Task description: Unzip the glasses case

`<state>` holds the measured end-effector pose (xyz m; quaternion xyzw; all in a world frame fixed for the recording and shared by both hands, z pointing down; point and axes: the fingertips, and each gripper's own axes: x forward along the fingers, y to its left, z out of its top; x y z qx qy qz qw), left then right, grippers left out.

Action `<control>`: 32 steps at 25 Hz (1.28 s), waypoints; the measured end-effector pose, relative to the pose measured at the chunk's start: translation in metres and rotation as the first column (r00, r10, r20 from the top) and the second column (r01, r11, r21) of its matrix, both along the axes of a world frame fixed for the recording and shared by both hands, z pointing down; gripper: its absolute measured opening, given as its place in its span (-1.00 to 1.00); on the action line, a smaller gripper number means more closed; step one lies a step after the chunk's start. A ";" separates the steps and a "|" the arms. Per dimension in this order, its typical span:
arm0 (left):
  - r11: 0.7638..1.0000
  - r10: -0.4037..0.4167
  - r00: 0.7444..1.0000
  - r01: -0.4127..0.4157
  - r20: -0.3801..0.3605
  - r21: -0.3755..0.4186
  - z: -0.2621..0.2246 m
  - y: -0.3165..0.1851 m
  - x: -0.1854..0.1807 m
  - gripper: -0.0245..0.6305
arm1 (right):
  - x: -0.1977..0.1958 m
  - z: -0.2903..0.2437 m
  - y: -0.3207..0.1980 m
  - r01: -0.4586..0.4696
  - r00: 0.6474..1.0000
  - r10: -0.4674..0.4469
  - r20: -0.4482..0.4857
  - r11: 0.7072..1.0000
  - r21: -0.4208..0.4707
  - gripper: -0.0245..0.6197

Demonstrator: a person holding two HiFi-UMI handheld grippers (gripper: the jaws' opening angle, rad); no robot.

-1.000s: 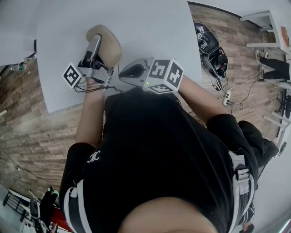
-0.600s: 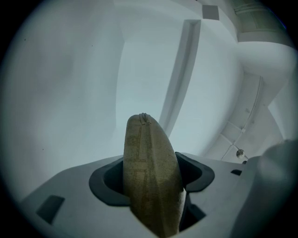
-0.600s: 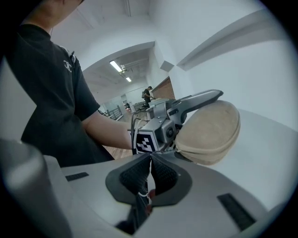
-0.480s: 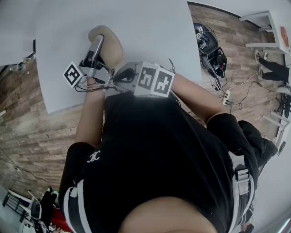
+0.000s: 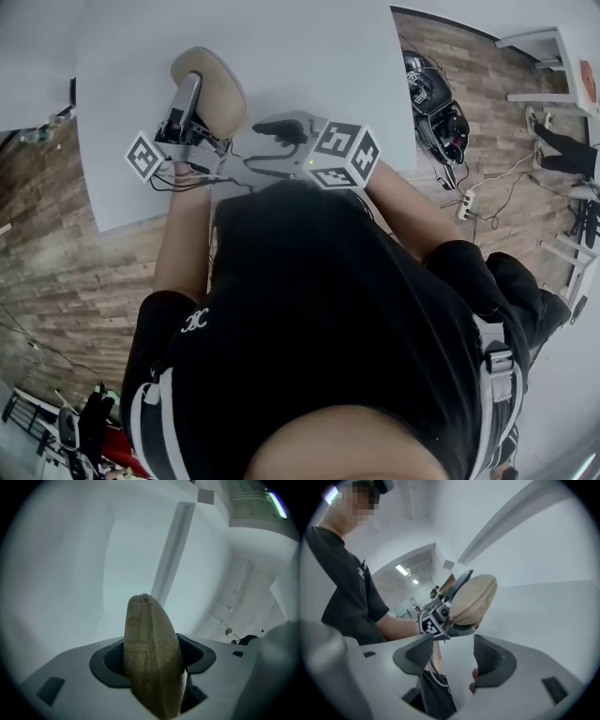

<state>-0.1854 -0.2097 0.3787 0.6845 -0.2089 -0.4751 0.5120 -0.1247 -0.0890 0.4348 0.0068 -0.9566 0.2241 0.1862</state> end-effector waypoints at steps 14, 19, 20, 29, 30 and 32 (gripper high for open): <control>0.972 0.204 0.964 -0.220 0.171 0.081 0.002 0.015 0.059 -0.02 | 0.007 -0.025 -0.061 -0.228 0.935 0.315 0.166 0.887 -0.401 -0.06; 0.965 0.208 0.955 -0.235 0.209 0.115 0.001 0.022 0.061 -0.02 | 0.003 -0.020 -0.054 -0.163 0.938 0.298 0.178 0.831 -0.532 -0.06; 0.962 0.207 0.956 -0.237 0.207 0.134 -0.001 0.024 0.060 -0.02 | -0.001 -0.020 -0.052 -0.125 0.939 0.286 0.192 0.801 -0.585 -0.06; 0.966 0.197 0.924 -0.241 0.329 0.097 0.017 0.028 0.065 -0.02 | -0.005 -0.010 -0.043 -0.076 0.929 0.301 0.218 0.729 -0.680 -0.02; 0.965 0.198 0.915 -0.244 0.350 0.092 0.019 0.028 0.067 -0.02 | -0.002 -0.005 -0.044 -0.095 0.934 0.299 0.197 0.737 -0.669 -0.02; 0.965 0.200 0.907 -0.247 0.371 0.083 0.022 0.027 0.068 -0.02 | 0.000 0.003 -0.045 -0.116 0.940 0.295 0.172 0.749 -0.652 -0.02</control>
